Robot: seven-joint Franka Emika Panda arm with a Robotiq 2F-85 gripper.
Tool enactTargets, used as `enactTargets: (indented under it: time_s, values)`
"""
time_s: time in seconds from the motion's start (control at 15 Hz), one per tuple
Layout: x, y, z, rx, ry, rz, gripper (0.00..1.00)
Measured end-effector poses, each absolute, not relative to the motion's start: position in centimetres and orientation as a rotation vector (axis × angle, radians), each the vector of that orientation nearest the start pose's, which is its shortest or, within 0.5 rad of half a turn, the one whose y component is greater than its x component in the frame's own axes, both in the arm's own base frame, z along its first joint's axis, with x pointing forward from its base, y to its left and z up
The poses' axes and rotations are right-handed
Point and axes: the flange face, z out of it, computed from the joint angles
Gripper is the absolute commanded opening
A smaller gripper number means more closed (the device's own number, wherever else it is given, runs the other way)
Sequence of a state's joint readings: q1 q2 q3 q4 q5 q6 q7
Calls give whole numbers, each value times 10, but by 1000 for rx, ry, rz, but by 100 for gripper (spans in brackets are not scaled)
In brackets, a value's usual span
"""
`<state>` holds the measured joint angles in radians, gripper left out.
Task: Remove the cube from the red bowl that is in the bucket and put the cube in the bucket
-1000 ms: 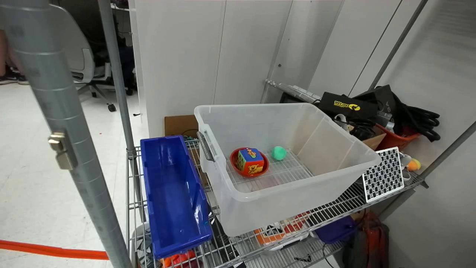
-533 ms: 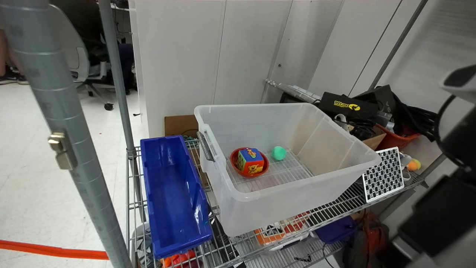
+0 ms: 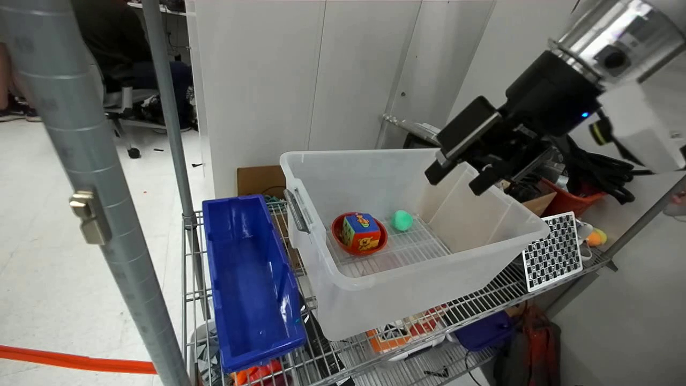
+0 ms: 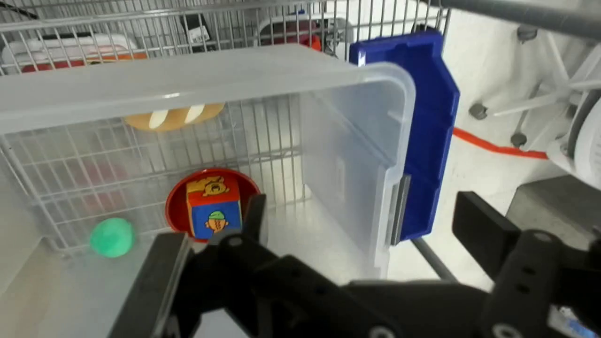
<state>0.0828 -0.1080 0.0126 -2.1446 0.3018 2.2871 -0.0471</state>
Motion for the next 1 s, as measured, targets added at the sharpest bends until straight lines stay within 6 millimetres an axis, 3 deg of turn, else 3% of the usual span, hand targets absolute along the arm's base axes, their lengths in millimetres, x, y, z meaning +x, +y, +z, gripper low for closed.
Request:
enactTargets:
  time_s: [0.2, 0.4, 0.73, 1.0]
  values:
    - [590, 33, 457, -2823, 223, -428, 100]
    - [641, 8, 423, -2789, 390, -508, 100]
    - [713, -20, 341, -2782, 464, -497, 100]
    - [747, -30, 268, -2799, 500, -441, 100]
